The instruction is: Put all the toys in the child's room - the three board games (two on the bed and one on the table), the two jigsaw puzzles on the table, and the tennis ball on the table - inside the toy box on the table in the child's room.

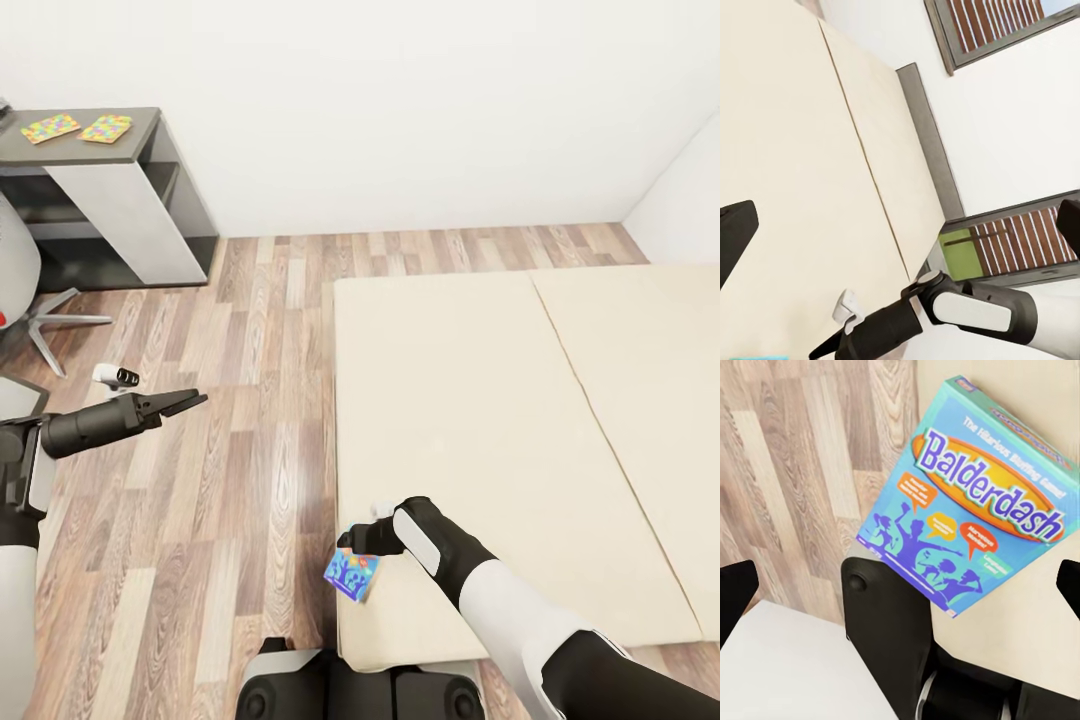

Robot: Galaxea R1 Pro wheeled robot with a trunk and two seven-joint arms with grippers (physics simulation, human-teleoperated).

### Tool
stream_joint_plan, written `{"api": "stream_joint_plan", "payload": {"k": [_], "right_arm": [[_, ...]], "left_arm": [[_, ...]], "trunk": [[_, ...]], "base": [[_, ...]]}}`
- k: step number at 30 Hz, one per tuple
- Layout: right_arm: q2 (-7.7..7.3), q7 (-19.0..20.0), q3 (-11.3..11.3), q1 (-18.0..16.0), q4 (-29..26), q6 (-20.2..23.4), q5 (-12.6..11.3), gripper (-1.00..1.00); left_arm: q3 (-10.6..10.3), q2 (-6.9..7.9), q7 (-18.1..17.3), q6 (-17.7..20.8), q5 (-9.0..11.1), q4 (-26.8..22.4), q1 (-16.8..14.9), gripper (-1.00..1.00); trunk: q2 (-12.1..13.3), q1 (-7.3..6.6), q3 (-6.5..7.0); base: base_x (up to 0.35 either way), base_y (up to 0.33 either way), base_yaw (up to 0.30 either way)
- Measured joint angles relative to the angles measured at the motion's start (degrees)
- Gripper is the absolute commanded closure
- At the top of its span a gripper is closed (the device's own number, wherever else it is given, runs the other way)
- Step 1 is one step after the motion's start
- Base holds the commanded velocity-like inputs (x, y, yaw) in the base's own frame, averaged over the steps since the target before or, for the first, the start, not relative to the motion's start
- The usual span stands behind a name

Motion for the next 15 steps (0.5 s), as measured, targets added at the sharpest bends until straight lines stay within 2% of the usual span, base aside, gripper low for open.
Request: {"api": "stream_joint_plan", "payload": {"k": [15], "right_arm": [[0.00,-0.04,0.07,0.00,0.00,0.00,0.01,-1.00]], "left_arm": [[0.00,0.00,0.00,-0.02,0.01,0.00,0.30,-1.00]], "trunk": [[0.00,0.00,1.43]], "base": [[0.000,0.000,0.000]]}}
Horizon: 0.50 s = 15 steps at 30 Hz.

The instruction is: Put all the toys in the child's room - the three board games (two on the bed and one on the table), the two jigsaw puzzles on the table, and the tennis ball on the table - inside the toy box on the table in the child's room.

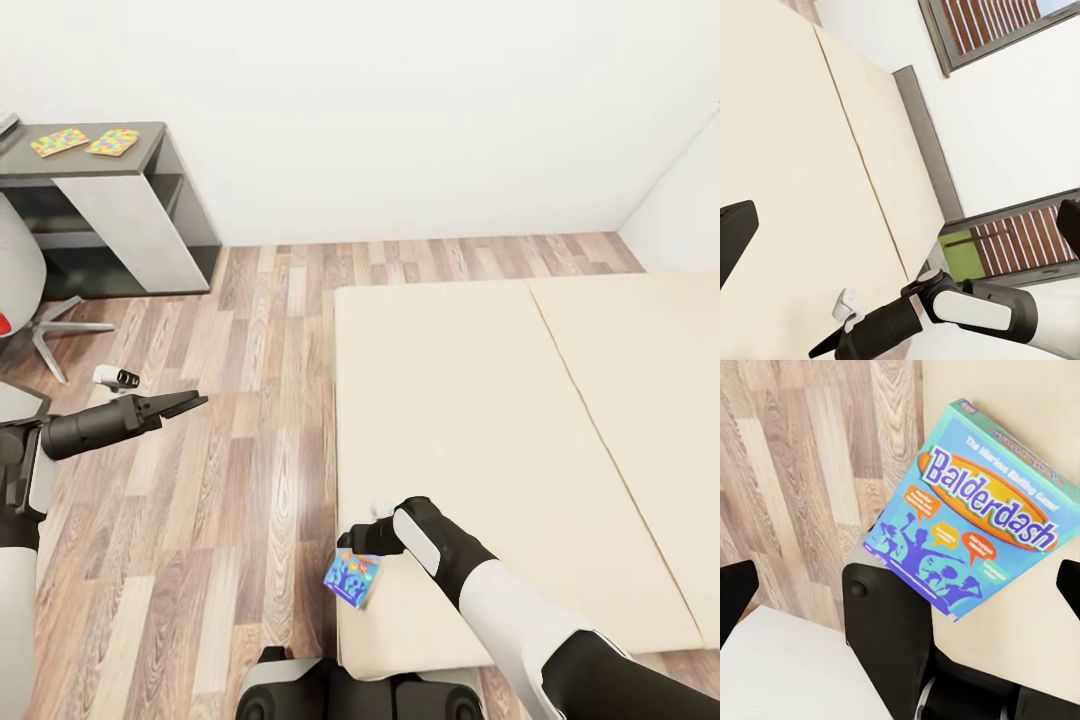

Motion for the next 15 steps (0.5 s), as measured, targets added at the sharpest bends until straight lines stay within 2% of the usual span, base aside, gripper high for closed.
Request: {"api": "stream_joint_plan", "payload": {"k": [15], "right_arm": [[0.00,-0.03,0.00,0.00,0.00,-0.08,0.00,-1.00]], "left_arm": [[0.00,0.00,0.00,-0.09,0.00,0.00,0.05,-1.00]], "trunk": [[0.00,0.00,1.43]], "base": [[0.000,0.000,0.000]]}}
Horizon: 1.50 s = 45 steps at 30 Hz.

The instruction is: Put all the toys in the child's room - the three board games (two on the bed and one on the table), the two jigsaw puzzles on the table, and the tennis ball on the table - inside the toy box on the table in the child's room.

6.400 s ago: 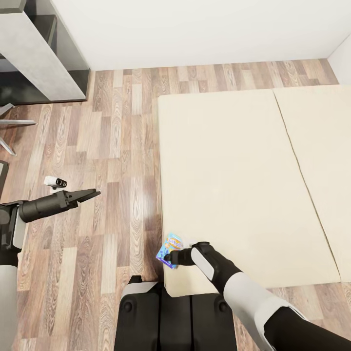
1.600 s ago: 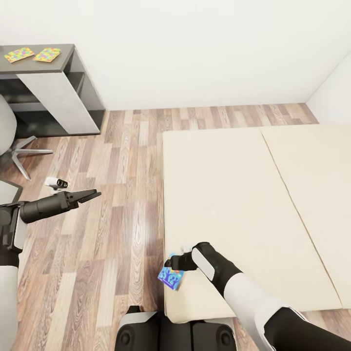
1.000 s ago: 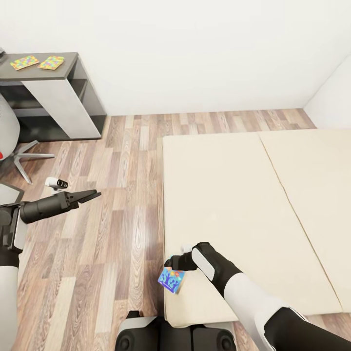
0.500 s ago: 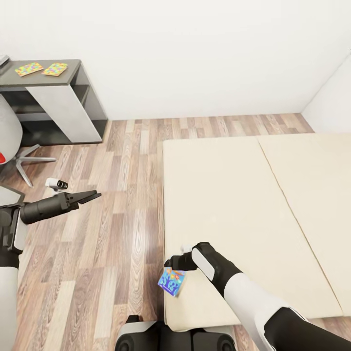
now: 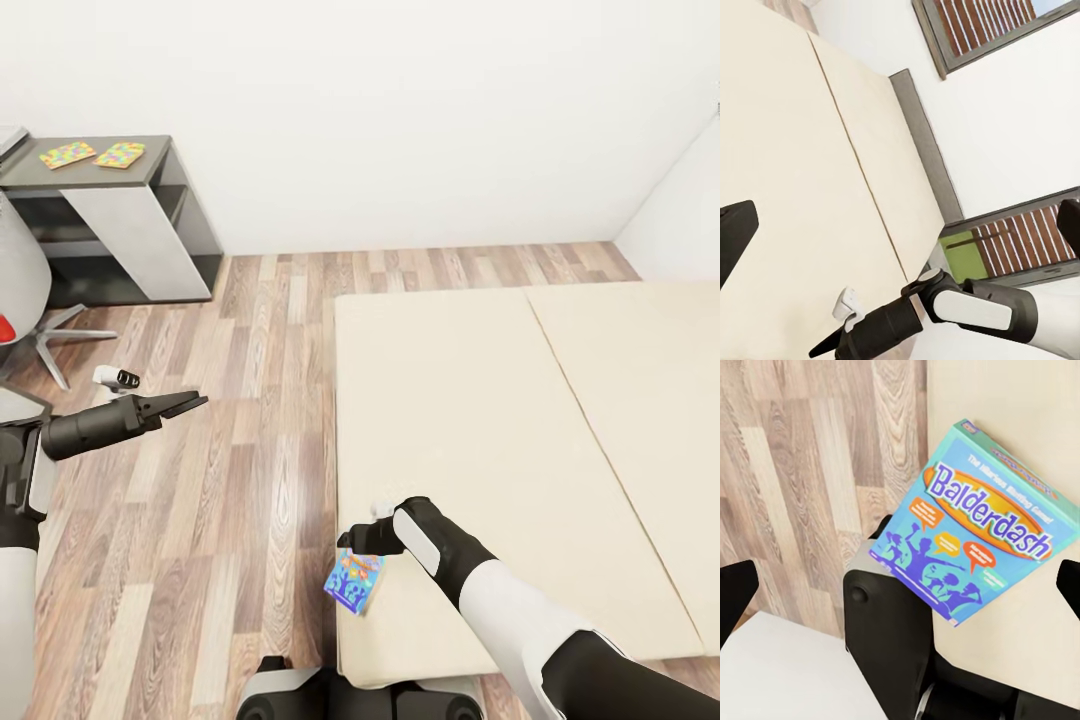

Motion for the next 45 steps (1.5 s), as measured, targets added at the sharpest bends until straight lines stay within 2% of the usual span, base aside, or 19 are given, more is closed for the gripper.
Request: {"api": "stream_joint_plan", "payload": {"k": [26,30,35,36,39,40,43,45], "right_arm": [[0.00,0.04,-0.08,0.00,0.12,-0.06,0.19,-1.00],[0.00,0.06,-0.10,0.00,0.22,-0.08,0.19,-1.00],[0.00,0.06,-0.09,0.00,0.25,-0.09,0.24,-1.00],[0.00,0.06,-0.09,0.00,0.26,-0.09,0.24,-1.00],[0.00,0.06,-0.09,0.00,0.26,-0.12,0.25,-1.00],[0.00,0.07,-0.08,0.00,0.26,-0.14,0.25,-1.00],[0.00,0.07,-0.07,0.00,0.26,-0.17,0.29,-1.00],[0.00,0.05,-0.04,0.00,0.23,-0.16,0.31,-1.00]], "left_arm": [[0.14,0.23,0.00,0.07,-0.58,0.11,0.04,-1.00],[0.30,0.91,0.00,-0.13,-1.10,2.11,0.04,-1.00],[0.34,1.66,0.35,-0.70,-4.08,6.59,0.07,-1.00],[0.36,1.85,1.61,-1.54,-5.83,8.23,0.18,-1.00],[0.36,2.32,3.75,-3.55,-8.69,10.76,0.40,-1.00],[0.34,2.61,5.06,-5.01,-10.47,12.42,0.51,-1.00],[0.36,2.97,7.18,-7.89,-13.20,16.28,0.66,-1.00],[0.43,3.11,8.06,-9.24,-13.92,18.44,0.74,-1.00]], "trunk": [[0.00,0.00,2.48],[0.00,0.00,2.86],[0.00,0.00,3.33],[0.01,0.00,3.43],[0.01,0.00,3.72],[0.01,0.00,3.81],[0.01,0.00,4.10],[0.01,0.00,4.29]], "base": [[0.000,0.000,0.000],[0.000,0.000,0.000],[0.000,0.000,0.000],[0.000,0.000,0.000],[0.000,0.000,0.000],[0.000,0.000,0.000],[0.000,0.000,0.000],[0.000,0.000,0.000]]}}
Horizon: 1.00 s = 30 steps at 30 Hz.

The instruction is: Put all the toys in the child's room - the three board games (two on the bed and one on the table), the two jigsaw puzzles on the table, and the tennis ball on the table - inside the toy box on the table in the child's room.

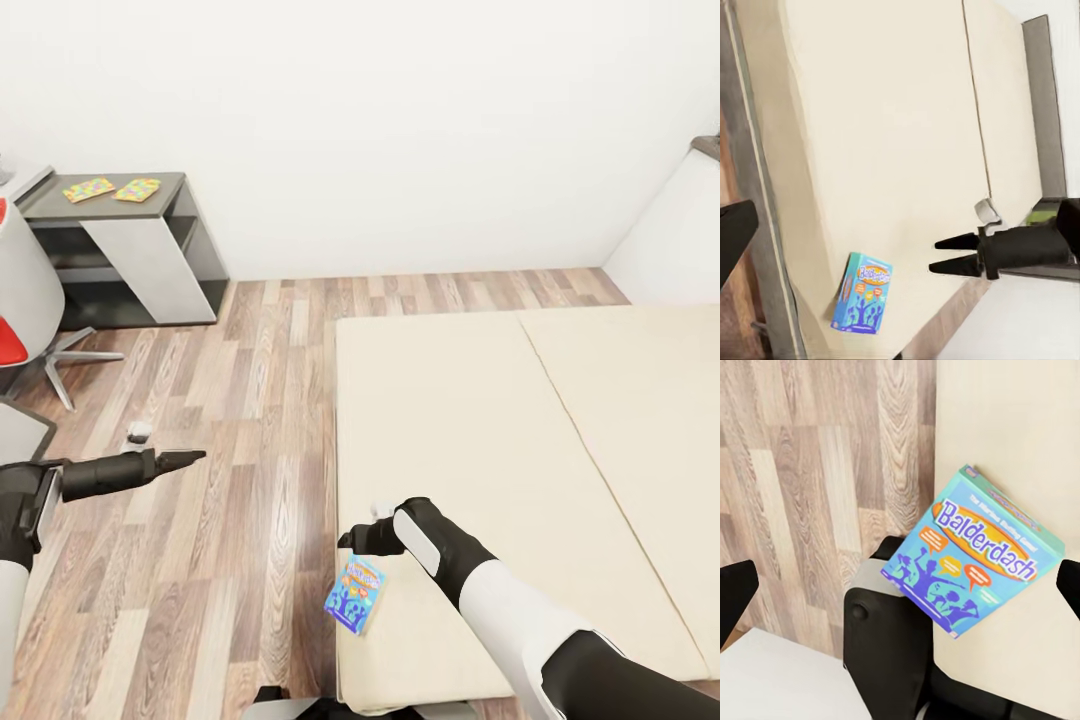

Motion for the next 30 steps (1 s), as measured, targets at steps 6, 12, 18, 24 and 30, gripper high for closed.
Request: {"api": "stream_joint_plan", "payload": {"k": [6,12,18,24,30], "right_arm": [[0.00,-0.06,0.04,0.00,-0.05,-0.06,0.16,-1.00],[0.00,-0.02,0.10,0.00,0.03,-1.66,0.20,-1.00],[0.00,-0.01,0.13,0.00,0.10,-1.96,0.21,-1.00],[0.00,-0.06,0.22,0.00,-0.04,-2.06,0.29,-1.00],[0.00,-0.07,0.20,0.00,-0.13,-2.12,0.30,-1.00]], "left_arm": [[0.13,1.51,4.51,-4.60,-1.11,7.38,0.18,-1.00],[0.12,2.02,16.31,-7.95,-1.28,12.01,0.25,-1.00],[0.03,1.19,30.56,-10.53,-1.11,14.22,0.29,-1.00],[-0.08,0.24,35.96,-10.77,-1.14,14.46,0.29,-1.00],[-0.31,-0.95,36.89,-10.80,-1.34,14.49,0.29,-1.00]], "trunk": [[0.00,0.00,0.57],[0.00,0.00,1.14],[0.00,0.00,1.72],[0.00,0.00,2.29],[0.00,0.00,2.86]], "base": [[0.000,0.000,0.000],[0.000,0.000,0.000],[0.000,0.000,0.000],[0.000,0.000,0.000],[0.000,0.000,0.000]]}}
